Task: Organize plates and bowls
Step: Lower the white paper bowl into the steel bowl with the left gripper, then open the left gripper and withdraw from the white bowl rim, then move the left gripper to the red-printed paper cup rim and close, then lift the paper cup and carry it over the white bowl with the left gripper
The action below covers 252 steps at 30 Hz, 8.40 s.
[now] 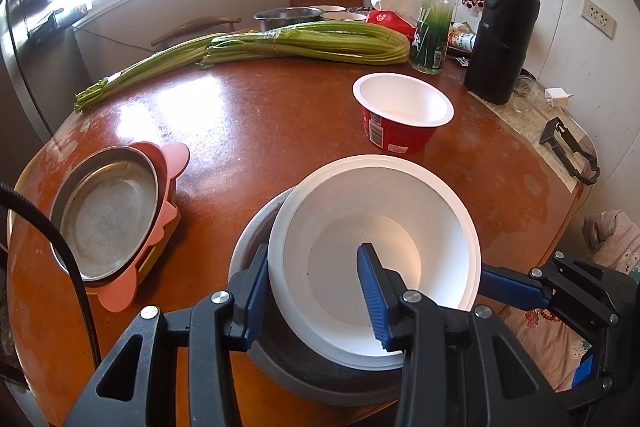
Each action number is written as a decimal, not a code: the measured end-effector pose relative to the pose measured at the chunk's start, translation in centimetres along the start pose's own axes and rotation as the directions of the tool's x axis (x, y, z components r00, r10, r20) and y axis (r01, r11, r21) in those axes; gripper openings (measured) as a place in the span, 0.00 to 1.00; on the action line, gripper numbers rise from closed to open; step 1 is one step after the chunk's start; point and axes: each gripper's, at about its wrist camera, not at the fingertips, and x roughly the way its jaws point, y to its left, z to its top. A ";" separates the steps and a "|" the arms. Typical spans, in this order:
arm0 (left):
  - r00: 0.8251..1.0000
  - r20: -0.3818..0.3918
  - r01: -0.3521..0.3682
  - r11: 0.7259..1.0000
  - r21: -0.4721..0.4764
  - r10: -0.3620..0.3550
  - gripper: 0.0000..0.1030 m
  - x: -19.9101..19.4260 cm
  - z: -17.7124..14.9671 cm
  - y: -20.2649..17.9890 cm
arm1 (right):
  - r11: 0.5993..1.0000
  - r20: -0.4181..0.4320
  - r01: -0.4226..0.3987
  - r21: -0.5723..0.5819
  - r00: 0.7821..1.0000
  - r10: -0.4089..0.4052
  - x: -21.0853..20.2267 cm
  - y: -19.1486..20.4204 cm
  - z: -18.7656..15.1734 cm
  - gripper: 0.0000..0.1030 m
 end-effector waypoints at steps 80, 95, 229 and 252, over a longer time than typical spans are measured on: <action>0.991 0.130 0.052 0.997 -0.063 -0.043 0.59 -4.2 -0.1 2.6 | 0.993 0.092 0.110 0.052 0.989 -0.114 -2.5 -2.6 1.1 0.57; 0.984 0.175 0.024 1.000 0.017 -0.026 0.61 -7.1 4.1 0.3 | 0.982 0.159 0.165 0.097 0.971 -0.179 -5.7 -4.2 4.3 0.65; 0.962 -0.212 0.194 0.976 0.100 -0.170 0.40 13.9 14.9 -4.3 | 0.959 -0.023 0.170 0.225 0.985 -0.169 6.8 -15.1 8.7 0.47; 0.979 -0.086 0.195 0.976 0.094 -0.187 0.41 6.3 14.8 -2.7 | 0.973 0.082 0.160 0.167 0.981 -0.175 1.4 -10.3 10.3 0.47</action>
